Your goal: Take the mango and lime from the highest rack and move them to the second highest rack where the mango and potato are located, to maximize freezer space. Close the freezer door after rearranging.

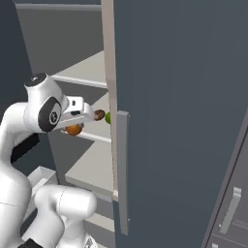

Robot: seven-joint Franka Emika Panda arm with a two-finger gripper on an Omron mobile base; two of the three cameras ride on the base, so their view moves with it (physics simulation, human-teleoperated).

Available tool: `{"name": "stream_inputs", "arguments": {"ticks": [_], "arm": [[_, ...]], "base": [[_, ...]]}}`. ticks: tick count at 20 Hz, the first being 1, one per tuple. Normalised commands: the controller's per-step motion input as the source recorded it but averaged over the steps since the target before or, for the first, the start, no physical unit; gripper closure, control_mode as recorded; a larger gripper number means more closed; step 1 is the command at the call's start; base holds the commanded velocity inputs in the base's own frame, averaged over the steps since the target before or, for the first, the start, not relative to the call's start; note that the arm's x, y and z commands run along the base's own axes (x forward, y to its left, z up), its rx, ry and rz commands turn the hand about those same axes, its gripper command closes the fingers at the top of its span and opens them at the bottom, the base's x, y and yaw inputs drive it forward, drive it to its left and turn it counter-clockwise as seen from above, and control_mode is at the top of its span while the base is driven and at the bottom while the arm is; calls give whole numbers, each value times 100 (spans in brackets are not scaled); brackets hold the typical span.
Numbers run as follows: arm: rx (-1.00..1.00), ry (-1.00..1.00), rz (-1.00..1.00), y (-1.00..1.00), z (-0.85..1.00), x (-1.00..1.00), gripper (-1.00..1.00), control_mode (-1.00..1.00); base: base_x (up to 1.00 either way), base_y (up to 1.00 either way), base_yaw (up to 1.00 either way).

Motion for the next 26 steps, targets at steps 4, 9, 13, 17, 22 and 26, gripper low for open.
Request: {"name": "stream_inputs", "arguments": {"ticks": [4, 9, 13, 17, 22, 26], "arm": [[0, -1, 2, -9, -48, 35, 100, -100], [0, -2, 4, -9, -35, 53, 100, -100], [0, 0, 2, -9, -30, 61, 100, -100], [0, 0, 4, -10, -33, 62, 100, -100], [0, 0, 5, -12, -38, 61, 100, -100], [0, 0, 5, -10, -43, 58, 100, -100]], "base": [[0, 0, 0], [0, 0, 0], [0, 0, 0], [0, 0, 0], [0, 0, 0], [0, 0, 0]]}}
